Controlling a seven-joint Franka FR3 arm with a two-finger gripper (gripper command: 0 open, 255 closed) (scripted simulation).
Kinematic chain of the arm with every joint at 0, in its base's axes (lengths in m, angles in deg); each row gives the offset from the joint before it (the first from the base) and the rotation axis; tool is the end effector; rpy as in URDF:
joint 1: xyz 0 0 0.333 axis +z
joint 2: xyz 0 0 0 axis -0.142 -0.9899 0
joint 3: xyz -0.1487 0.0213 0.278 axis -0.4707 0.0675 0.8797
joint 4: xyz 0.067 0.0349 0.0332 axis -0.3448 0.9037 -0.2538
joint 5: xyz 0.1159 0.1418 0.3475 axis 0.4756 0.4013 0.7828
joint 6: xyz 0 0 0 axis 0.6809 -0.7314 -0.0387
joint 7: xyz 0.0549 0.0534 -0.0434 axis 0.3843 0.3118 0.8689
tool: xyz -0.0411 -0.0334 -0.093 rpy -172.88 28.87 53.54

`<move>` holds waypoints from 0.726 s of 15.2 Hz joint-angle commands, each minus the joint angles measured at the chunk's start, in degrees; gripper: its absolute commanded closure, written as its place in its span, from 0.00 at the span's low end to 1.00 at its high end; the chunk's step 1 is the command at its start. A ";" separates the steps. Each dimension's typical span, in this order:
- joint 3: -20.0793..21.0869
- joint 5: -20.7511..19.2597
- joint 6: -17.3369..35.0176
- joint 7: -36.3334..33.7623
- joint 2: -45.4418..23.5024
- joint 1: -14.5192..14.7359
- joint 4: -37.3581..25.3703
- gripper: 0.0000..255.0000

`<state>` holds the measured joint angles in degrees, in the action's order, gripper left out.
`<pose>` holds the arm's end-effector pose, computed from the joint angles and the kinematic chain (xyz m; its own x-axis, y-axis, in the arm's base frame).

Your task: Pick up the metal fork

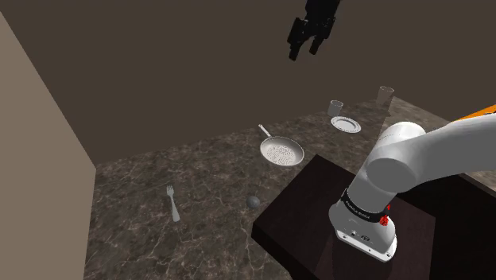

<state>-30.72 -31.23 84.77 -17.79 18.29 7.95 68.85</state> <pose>0.3039 0.0043 0.6523 0.9691 -0.1447 0.1998 -0.1573 -0.9863 0.0488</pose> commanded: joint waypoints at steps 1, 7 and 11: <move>0.00 0.00 0.00 0.00 0.00 0.00 0.00 0.00; 4.01 2.65 7.79 -5.58 -5.31 0.89 4.81 0.00; 6.74 4.18 13.16 -9.20 -10.20 1.45 6.72 0.00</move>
<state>-24.40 -27.33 96.09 -26.34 9.00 9.33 74.36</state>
